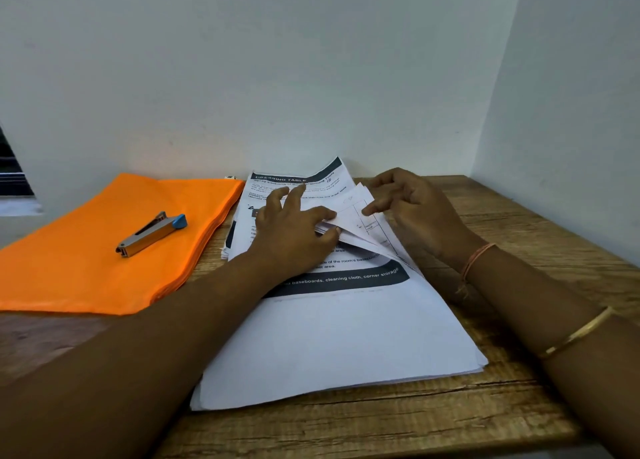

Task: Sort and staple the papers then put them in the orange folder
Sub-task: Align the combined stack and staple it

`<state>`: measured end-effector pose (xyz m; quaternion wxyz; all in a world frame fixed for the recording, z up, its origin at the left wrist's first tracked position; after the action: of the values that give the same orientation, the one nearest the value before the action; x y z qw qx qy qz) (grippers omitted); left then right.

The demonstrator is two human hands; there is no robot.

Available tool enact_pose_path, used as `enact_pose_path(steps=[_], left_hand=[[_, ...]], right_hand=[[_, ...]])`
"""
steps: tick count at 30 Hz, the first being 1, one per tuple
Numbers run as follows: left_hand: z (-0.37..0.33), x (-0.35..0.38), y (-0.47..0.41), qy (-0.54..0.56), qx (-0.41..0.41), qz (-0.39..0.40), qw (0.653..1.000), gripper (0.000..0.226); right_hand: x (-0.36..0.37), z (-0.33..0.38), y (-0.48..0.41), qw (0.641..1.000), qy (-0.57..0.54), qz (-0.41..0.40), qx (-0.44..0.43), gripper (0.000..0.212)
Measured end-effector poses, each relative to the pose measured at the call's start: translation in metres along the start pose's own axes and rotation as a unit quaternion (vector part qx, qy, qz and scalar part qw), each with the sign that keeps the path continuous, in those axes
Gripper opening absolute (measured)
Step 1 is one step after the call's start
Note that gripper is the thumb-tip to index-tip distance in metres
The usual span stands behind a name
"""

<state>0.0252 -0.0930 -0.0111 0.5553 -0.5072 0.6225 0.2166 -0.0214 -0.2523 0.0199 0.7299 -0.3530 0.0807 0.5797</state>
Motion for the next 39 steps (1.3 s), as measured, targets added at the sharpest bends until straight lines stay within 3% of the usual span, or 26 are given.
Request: enact_pose_path(steps=[6,27,39], left_hand=[[-0.001,-0.002,0.002,0.021,-0.001,0.011,1.000,0.038],[-0.003,-0.002,0.003,0.024,-0.003,0.014,1.000,0.039],[-0.004,-0.002,0.002,0.038,0.004,0.020,0.999,0.035]], right_hand=[[-0.017,-0.011,-0.003,0.996,0.036,-0.068,0.054,0.035],[-0.013,-0.012,-0.003,0.995,0.028,-0.035,0.089,0.025],[-0.007,-0.003,-0.001,0.999,0.023,-0.028,0.038,0.033]])
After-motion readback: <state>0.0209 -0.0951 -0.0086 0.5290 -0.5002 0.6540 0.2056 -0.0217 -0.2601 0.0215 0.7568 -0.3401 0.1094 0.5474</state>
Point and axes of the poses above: each hand's wrist, its own y-axis away from the middle knuckle, its own x-axis out of the palm, z = x × y, the point moved 6 cm from there along -y, towards the middle knuckle, and after that the axes turned 3 degrees about z, right-handed, at the moved point
